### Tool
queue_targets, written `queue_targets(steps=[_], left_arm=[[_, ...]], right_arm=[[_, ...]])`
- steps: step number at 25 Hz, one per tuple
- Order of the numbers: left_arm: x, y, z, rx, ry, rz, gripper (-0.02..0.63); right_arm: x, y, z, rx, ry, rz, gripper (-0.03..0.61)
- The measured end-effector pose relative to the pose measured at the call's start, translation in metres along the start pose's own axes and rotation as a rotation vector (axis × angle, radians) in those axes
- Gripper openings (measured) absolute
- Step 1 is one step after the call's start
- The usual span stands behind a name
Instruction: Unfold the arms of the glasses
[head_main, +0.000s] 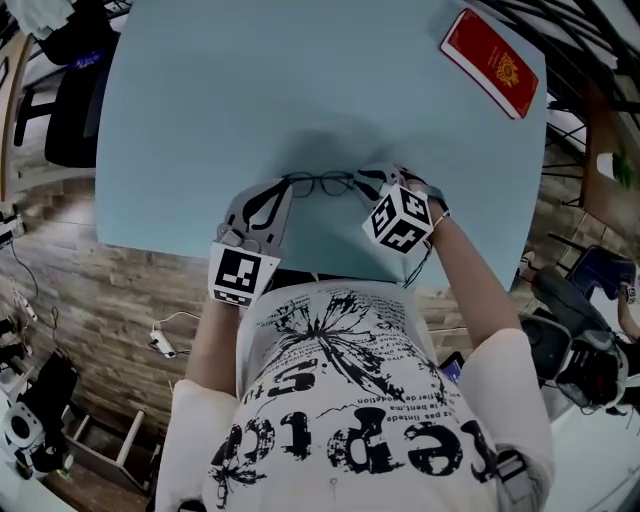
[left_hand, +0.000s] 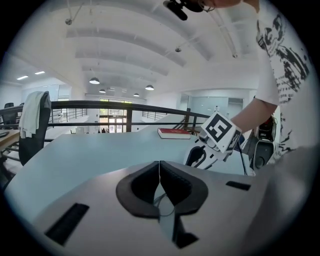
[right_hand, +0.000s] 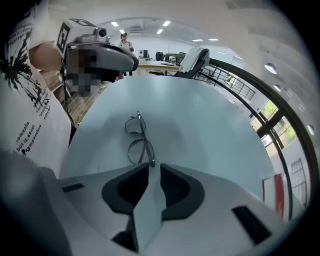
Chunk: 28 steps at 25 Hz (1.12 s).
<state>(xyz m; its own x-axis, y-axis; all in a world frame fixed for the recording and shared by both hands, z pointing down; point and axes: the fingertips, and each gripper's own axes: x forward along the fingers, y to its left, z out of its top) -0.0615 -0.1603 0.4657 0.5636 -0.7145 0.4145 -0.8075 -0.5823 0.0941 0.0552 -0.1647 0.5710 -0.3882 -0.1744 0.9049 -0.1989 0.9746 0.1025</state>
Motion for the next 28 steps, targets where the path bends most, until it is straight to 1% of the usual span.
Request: queue_targets(steps=[5, 8, 10, 13, 15, 20, 23, 24, 25, 26, 28], left_arm=[[0.006, 0.005, -0.019, 0.026, 0.057, -0.028, 0.019], [0.010, 0.005, -0.026, 0.033, 0.081, -0.053, 0.018], [0.012, 0.005, -0.033, 0.049, 0.105, -0.070, 0.018], [0.018, 0.003, -0.045, 0.095, 0.156, -0.098, 0.020], [0.023, 0.000, -0.054, 0.151, 0.200, -0.131, 0.020], [0.037, -0.014, -0.066, 0.365, 0.335, -0.273, 0.021], [0.047, -0.019, -0.065, 0.465, 0.396, -0.329, 0.023], [0.051, -0.021, -0.065, 0.492, 0.417, -0.350, 0.034], [0.054, -0.024, -0.066, 0.520, 0.444, -0.377, 0.076], [0.056, -0.028, -0.068, 0.548, 0.474, -0.410, 0.094], [0.060, -0.035, -0.074, 0.604, 0.535, -0.476, 0.094]], right_arm=[[0.014, 0.006, -0.001, -0.129, 0.075, 0.077, 0.082], [0.018, 0.007, -0.001, -0.191, 0.107, 0.098, 0.071], [0.021, 0.008, -0.001, -0.219, 0.124, 0.107, 0.044], [0.024, 0.013, -0.003, -0.237, 0.148, 0.126, 0.038], [0.025, 0.014, -0.004, -0.235, 0.149, 0.131, 0.037], [0.024, 0.016, -0.003, -0.233, 0.143, 0.125, 0.036], [0.022, 0.016, -0.001, -0.221, 0.136, 0.121, 0.035], [0.021, 0.016, -0.001, -0.215, 0.134, 0.121, 0.035], [0.020, 0.017, -0.001, -0.207, 0.131, 0.121, 0.035], [0.019, 0.017, -0.001, -0.200, 0.128, 0.120, 0.035], [0.018, 0.017, -0.002, -0.186, 0.127, 0.114, 0.035]])
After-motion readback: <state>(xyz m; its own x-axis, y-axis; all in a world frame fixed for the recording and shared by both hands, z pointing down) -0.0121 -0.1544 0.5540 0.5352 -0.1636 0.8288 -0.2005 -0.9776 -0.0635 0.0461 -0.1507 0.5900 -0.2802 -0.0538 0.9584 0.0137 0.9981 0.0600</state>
